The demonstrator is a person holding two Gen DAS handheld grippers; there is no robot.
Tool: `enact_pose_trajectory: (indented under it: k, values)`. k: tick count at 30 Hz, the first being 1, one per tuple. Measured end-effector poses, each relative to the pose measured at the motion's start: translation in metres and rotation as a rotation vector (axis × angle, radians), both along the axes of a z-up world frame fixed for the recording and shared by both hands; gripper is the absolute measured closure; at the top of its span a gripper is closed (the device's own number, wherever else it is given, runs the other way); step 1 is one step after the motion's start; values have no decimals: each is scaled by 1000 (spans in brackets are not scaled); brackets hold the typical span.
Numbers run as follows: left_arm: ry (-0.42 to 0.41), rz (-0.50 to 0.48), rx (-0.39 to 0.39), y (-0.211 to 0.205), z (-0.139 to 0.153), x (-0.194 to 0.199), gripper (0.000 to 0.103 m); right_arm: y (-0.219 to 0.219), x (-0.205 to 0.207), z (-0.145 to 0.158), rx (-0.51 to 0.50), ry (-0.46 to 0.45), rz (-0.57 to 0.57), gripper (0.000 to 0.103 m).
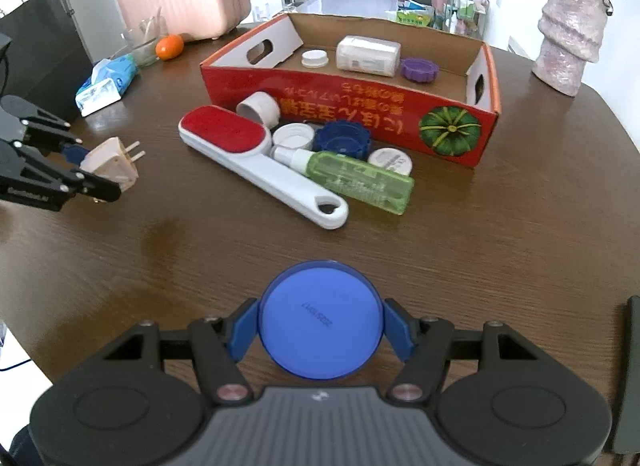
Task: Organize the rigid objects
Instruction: 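Carry the plug and blue lid into the box and open both tools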
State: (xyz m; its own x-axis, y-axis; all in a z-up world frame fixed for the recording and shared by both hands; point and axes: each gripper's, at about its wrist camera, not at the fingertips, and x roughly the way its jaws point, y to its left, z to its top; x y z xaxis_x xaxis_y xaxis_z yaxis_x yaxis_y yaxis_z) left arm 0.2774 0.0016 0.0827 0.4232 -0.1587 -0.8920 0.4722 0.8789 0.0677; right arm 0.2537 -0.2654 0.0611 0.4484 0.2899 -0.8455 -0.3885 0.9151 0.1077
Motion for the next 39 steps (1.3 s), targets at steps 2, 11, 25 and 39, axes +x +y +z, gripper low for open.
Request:
enact_pose_trajectory:
  k: [2, 11, 25, 39]
  values:
    - [-7, 28, -6, -1, 11, 9, 71, -6, 8, 13, 16, 1, -3, 38]
    - [-4, 84, -52, -18, 57, 87, 71, -18, 89, 75, 14, -7, -3, 38]
    - [80, 181, -52, -33, 28, 236, 71, -6, 248, 66, -5, 57, -6, 38]
    - [155, 160, 15, -42, -35, 281, 71, 19, 324, -12, -100, 160, 27, 38]
